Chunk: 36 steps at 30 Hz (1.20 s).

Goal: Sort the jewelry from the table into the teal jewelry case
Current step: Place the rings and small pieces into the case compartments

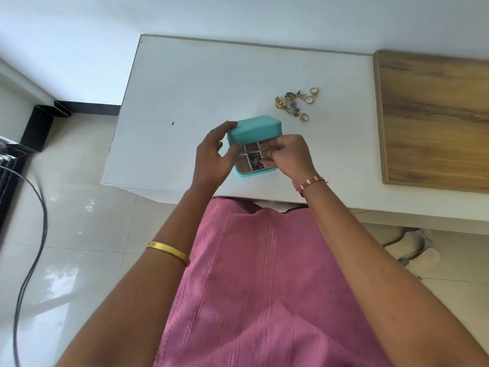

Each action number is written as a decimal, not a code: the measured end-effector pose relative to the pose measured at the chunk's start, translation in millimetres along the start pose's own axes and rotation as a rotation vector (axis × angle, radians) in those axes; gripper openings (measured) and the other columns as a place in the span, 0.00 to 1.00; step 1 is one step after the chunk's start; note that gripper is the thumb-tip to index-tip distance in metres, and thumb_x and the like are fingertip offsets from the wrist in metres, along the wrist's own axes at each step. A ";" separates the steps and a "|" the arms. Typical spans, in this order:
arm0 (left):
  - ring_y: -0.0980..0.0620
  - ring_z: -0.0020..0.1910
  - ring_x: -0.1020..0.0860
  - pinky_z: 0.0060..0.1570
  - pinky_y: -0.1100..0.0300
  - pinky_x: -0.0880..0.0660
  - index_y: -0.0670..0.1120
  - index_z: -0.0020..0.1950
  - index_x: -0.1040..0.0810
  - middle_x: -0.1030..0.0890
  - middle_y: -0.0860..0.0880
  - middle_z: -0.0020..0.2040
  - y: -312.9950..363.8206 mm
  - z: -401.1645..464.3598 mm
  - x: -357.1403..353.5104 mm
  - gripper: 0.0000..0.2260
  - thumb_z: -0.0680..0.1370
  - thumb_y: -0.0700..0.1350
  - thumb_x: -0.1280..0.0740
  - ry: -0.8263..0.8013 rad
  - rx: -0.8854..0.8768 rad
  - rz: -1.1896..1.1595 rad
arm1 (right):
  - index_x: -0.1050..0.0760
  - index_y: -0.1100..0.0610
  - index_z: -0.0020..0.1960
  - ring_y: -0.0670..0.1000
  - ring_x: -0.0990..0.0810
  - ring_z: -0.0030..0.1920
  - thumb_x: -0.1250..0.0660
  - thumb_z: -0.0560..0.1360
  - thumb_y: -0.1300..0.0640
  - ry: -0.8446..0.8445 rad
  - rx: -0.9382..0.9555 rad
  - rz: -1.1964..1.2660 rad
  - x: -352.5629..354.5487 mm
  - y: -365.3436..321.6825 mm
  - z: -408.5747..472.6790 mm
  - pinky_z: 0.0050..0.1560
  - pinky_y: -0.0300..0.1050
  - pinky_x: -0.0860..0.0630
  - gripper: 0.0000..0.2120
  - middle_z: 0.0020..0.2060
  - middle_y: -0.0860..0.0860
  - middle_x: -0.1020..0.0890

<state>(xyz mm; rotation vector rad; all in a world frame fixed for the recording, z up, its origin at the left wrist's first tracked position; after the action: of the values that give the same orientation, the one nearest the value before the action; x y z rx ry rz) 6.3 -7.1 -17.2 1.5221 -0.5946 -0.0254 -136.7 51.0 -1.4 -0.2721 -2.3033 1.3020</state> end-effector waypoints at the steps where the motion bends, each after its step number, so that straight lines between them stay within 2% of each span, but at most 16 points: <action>1: 0.64 0.57 0.28 0.59 0.68 0.31 0.46 0.64 0.25 0.25 0.58 0.59 -1.3 0.6 -0.2 0.20 0.72 0.43 0.36 -0.010 -0.036 0.041 | 0.22 0.69 0.51 0.57 0.19 0.45 0.39 0.72 0.75 0.003 0.010 -0.001 0.4 -0.6 -0.3 0.42 0.41 0.19 0.11 0.45 0.61 0.19; 4: 0.60 0.60 0.28 0.63 0.60 0.30 0.46 0.67 0.28 0.25 0.56 0.60 -2.5 8.0 -0.4 0.18 0.76 0.42 0.35 -0.004 -0.093 0.136 | 0.22 0.67 0.51 0.57 0.18 0.45 0.40 0.72 0.74 0.015 0.043 -0.014 3.0 -0.3 1.9 0.44 0.45 0.18 0.12 0.45 0.62 0.19; 6: 0.54 0.60 0.26 0.60 0.59 0.29 0.47 0.66 0.27 0.23 0.52 0.60 0.0 14.8 -0.3 0.18 0.77 0.45 0.36 0.007 -0.048 0.127 | 0.21 0.66 0.51 0.59 0.18 0.46 0.41 0.72 0.73 0.060 0.077 -0.062 6.4 0.9 2.8 0.49 0.50 0.19 0.13 0.47 0.63 0.18; 8: 0.52 0.59 0.24 0.59 0.58 0.27 0.47 0.65 0.26 0.21 0.49 0.59 3.4 21.9 0.0 0.18 0.76 0.49 0.38 0.031 -0.003 0.090 | 0.20 0.65 0.52 0.58 0.18 0.49 0.40 0.73 0.71 0.154 0.141 -0.239 11.4 4.6 3.8 0.56 0.43 0.24 0.13 0.48 0.62 0.17; 9: 0.51 0.58 0.23 0.58 0.58 0.26 0.46 0.64 0.25 0.21 0.47 0.59 4.4 25.0 -0.1 0.18 0.76 0.49 0.38 0.044 0.011 0.073 | 0.21 0.65 0.54 0.57 0.19 0.51 0.40 0.73 0.70 0.192 0.165 -0.351 13.4 7.0 3.1 0.54 0.37 0.27 0.13 0.50 0.61 0.18; 11: 0.50 0.58 0.23 0.55 0.68 0.27 0.44 0.64 0.24 0.20 0.46 0.58 5.6 30.4 -0.9 0.15 0.78 0.46 0.37 0.078 0.039 0.051 | 0.22 0.65 0.56 0.57 0.20 0.53 0.39 0.74 0.67 0.214 0.177 -0.489 13.8 14.4 2.9 0.50 0.38 0.29 0.13 0.52 0.61 0.18; 13: 0.52 0.54 0.22 0.49 0.76 0.30 0.43 0.63 0.24 0.20 0.47 0.56 6.2 32.4 -1.8 0.13 0.79 0.44 0.37 0.112 0.050 0.033 | 0.23 0.65 0.56 0.59 0.21 0.53 0.37 0.74 0.66 0.201 0.162 -0.526 10.8 22.4 4.4 0.50 0.42 0.28 0.12 0.52 0.62 0.19; 16: 0.57 0.48 0.22 0.48 0.73 0.28 0.44 0.62 0.23 0.19 0.49 0.51 9.1 33.1 -4.8 0.12 0.80 0.45 0.38 0.137 0.073 -0.063 | 0.23 0.64 0.55 0.59 0.21 0.51 0.37 0.73 0.66 0.216 0.160 -0.518 9.9 30.5 9.0 0.47 0.39 0.30 0.11 0.50 0.61 0.18; 19: 0.69 0.38 0.23 0.38 0.75 0.29 0.50 0.59 0.23 0.20 0.52 0.47 14.0 33.9 -11.1 0.09 0.81 0.46 0.40 0.145 0.144 -0.203 | 0.21 0.64 0.52 0.57 0.20 0.49 0.37 0.73 0.66 0.216 0.176 -0.501 13.1 33.4 10.5 0.43 0.34 0.34 0.09 0.47 0.60 0.17; 21: 0.72 0.35 0.24 0.33 0.75 0.29 0.54 0.58 0.25 0.22 0.56 0.44 14.8 34.8 -16.8 0.09 0.81 0.48 0.41 0.161 0.222 -0.300 | 0.20 0.64 0.50 0.56 0.19 0.49 0.36 0.74 0.66 0.237 0.188 -0.478 18.5 28.9 17.3 0.44 0.34 0.32 0.08 0.47 0.59 0.17; 22: 0.72 0.35 0.24 0.35 0.73 0.26 0.53 0.59 0.24 0.22 0.57 0.44 13.7 35.3 -18.5 0.09 0.81 0.49 0.41 0.172 0.261 -0.344 | 0.20 0.64 0.50 0.55 0.19 0.49 0.36 0.74 0.65 0.261 0.191 -0.466 22.1 25.1 23.8 0.45 0.35 0.30 0.08 0.47 0.59 0.17; 24: 0.66 0.39 0.22 0.46 0.61 0.21 0.50 0.60 0.23 0.21 0.55 0.44 11.1 37.5 -20.5 0.12 0.80 0.51 0.40 0.192 0.317 -0.405 | 0.21 0.64 0.51 0.55 0.19 0.51 0.36 0.75 0.66 0.331 0.207 -0.447 31.6 15.5 42.8 0.50 0.37 0.27 0.08 0.49 0.59 0.17; 25: 0.63 0.42 0.22 0.52 0.54 0.21 0.48 0.61 0.23 0.21 0.54 0.44 9.7 38.8 -21.3 0.13 0.80 0.52 0.39 0.195 0.333 -0.424 | 0.21 0.64 0.52 0.55 0.19 0.52 0.37 0.75 0.66 0.368 0.217 -0.446 36.5 10.6 53.5 0.51 0.37 0.28 0.09 0.50 0.59 0.17; 27: 0.58 0.45 0.23 0.56 0.48 0.24 0.45 0.62 0.23 0.21 0.52 0.46 7.9 40.1 -22.0 0.15 0.79 0.52 0.38 0.198 0.351 -0.456 | 0.21 0.64 0.53 0.57 0.20 0.54 0.40 0.75 0.67 0.405 0.221 -0.470 44.1 3.4 72.4 0.52 0.38 0.29 0.11 0.52 0.60 0.18; 31: 0.56 0.47 0.23 0.49 0.51 0.23 0.44 0.63 0.24 0.21 0.49 0.50 4.7 42.7 -23.2 0.18 0.79 0.53 0.38 0.200 0.358 -0.499 | 0.23 0.64 0.57 0.59 0.23 0.56 0.37 0.75 0.64 0.348 0.214 -0.627 42.7 8.7 100.6 0.54 0.45 0.28 0.12 0.55 0.61 0.20; 36: 0.58 0.45 0.23 0.44 0.57 0.23 0.43 0.64 0.25 0.20 0.51 0.47 6.1 42.7 -24.8 0.17 0.80 0.52 0.39 0.207 0.356 -0.527 | 0.23 0.63 0.56 0.59 0.24 0.56 0.35 0.76 0.58 0.385 0.216 -0.751 40.1 18.8 109.8 0.50 0.46 0.27 0.12 0.56 0.61 0.24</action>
<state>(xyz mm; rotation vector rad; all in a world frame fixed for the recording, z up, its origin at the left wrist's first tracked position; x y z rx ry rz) -33.2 -36.8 -22.8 1.9655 -0.0176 -0.1708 -227.0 -5.9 -52.7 0.3589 -1.6623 0.9769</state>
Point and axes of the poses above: each hand's wrist, its own z-axis towards the middle knuckle, its own x-axis out of the back of the hand, y = z × x, the point moved 1 cm from there along z, towards the middle knuckle
